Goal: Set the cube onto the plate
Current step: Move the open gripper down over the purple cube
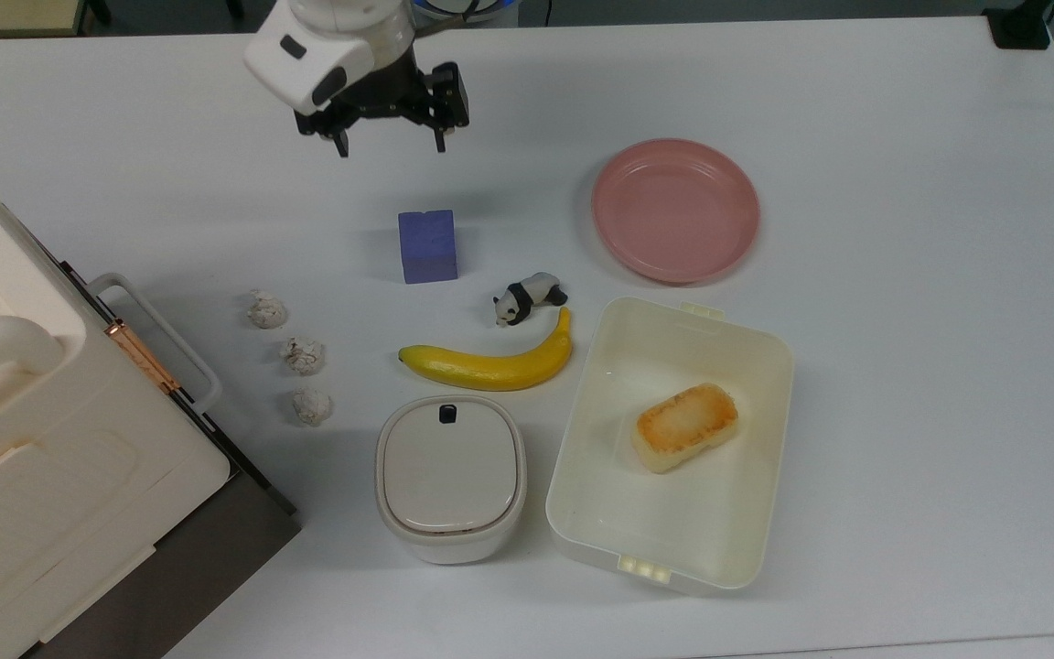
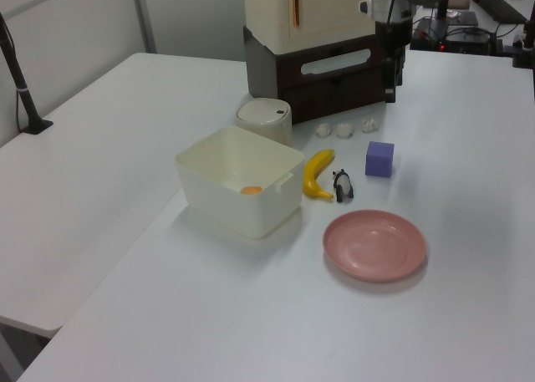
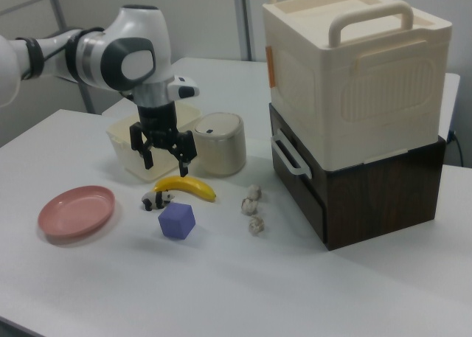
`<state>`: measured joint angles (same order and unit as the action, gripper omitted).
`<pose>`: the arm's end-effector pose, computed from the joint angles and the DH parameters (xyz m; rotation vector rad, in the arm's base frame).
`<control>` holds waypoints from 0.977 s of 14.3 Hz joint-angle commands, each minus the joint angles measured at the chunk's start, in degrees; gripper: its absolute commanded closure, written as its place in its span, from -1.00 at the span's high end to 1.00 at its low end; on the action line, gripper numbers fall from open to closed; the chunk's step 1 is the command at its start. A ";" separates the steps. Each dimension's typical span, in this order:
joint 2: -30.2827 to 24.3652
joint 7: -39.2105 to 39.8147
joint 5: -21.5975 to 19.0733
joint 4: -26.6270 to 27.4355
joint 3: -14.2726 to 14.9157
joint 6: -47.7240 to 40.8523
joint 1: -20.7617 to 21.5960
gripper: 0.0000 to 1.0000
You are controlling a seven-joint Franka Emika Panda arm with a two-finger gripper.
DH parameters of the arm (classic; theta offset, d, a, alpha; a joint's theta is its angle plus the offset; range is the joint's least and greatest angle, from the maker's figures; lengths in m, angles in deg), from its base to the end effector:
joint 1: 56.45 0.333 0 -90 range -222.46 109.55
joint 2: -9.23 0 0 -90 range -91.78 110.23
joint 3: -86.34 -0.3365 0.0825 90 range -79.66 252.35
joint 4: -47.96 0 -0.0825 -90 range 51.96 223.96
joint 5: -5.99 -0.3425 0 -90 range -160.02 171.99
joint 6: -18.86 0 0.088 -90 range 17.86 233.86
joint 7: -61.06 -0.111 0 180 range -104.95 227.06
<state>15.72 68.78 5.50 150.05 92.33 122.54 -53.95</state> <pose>0.5482 -0.0302 0.5093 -3.1321 -0.1122 0.1330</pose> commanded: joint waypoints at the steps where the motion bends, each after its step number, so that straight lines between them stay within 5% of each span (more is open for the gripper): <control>1: 3.16 1.07 2.41 3.20 0.52 7.05 1.44 1.00; 7: 10.99 -1.03 3.30 5.75 1.05 14.35 6.71 0.98; 9: 12.22 -1.75 4.96 5.84 1.05 16.03 6.81 0.50; 12: 11.97 -0.96 6.20 5.76 1.14 15.51 6.46 -0.62; 14: 10.92 -0.43 6.20 5.67 1.22 14.20 6.46 -0.83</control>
<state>28.36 68.14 10.46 154.36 92.50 136.93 -48.19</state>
